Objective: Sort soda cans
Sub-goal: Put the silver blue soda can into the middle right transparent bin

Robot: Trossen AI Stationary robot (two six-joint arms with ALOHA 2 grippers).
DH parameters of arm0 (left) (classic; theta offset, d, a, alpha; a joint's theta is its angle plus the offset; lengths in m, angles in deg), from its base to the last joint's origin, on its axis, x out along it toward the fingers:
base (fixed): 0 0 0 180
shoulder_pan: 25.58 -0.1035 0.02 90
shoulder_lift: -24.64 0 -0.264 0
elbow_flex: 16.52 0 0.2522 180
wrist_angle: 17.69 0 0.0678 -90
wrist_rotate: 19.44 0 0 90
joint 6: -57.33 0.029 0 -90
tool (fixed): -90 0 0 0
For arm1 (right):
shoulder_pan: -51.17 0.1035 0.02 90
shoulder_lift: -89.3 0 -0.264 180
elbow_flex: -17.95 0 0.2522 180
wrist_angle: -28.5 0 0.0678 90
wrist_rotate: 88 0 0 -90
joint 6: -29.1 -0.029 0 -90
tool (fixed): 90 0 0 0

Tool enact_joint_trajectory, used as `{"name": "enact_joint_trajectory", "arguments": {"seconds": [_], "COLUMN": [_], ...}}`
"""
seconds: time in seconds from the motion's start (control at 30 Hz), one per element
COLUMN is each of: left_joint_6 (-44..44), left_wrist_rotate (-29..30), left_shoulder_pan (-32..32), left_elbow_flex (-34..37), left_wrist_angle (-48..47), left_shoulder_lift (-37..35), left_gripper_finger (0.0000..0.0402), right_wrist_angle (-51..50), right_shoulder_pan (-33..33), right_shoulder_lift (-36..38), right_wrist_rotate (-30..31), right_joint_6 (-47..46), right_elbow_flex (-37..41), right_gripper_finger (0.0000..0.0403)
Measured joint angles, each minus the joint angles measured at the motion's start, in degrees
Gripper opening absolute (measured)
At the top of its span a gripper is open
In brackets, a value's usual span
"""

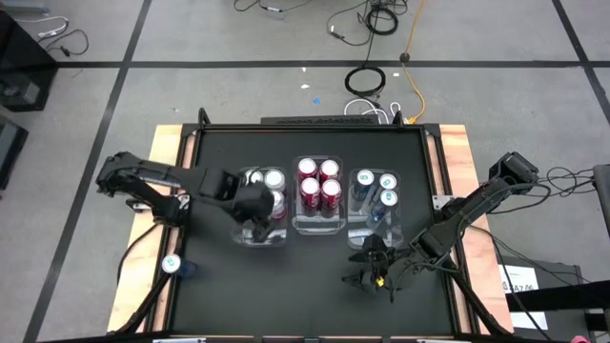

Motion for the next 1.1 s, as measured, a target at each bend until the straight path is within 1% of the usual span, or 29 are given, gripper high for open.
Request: {"name": "enact_joint_trajectory", "arguments": {"seconds": [0.1,0.2,0.27,0.43,0.6,0.7,0.8,0.93,1.0,1.1], "left_joint_6": [-7.83,-17.65,-24.4,-39.98,-52.94,-57.8,-62.2,-66.33,-66.33,-63.59], "left_wrist_rotate": [4.27,8.48,10.24,11.82,12.1,9.01,8.55,8.22,6.92,4.67], "left_shoulder_pan": [5.96,12.23,16.21,25.7,33.26,36.62,39.05,40.03,40.02,40.15], "left_elbow_flex": [-0.01,-0.01,-0.01,-0.01,-0.01,-0.01,0.01,0.01,0.01,0.01], "left_wrist_angle": [-1.41,-4.1,-5.46,-6.84,-8.34,-8.52,-9.7,-12.49,-14.73,-17.78], "left_shoulder_lift": [0.0,0.0,0.0,0.0,0.0,0.02,0.02,0.02,0.02,0.04], "left_gripper_finger": [0.0391,0.0391,0.0391,0.0391,0.0391,0.0391,0.0391,0.0391,0.0391,0.0391], "right_wrist_angle": [0.0,0.03,-0.02,-0.03,0.0,0.0,0.0,0.04,0.04,0.04], "right_shoulder_pan": [0.0,0.04,0.04,0.04,0.04,0.04,0.1,0.11,0.11,0.09], "right_shoulder_lift": [0.0,0.0,0.0,0.0,0.0,0.0,0.0,0.0,0.0,0.0], "right_wrist_rotate": [-0.07,-1.4,-1.75,-3.84,-6.26,-7.61,-7.64,-7.56,-7.54,-7.33], "right_joint_6": [1.12,2.18,2.98,4.86,6.97,7.31,7.28,7.22,6.94,5.07], "right_elbow_flex": [0.01,0.0,0.0,0.01,0.0,0.0,0.0,0.0,0.0,0.0], "right_gripper_finger": [0.0384,0.0384,0.0384,0.0384,0.0384,0.0384,0.0384,0.0384,0.0384,0.0384]}}
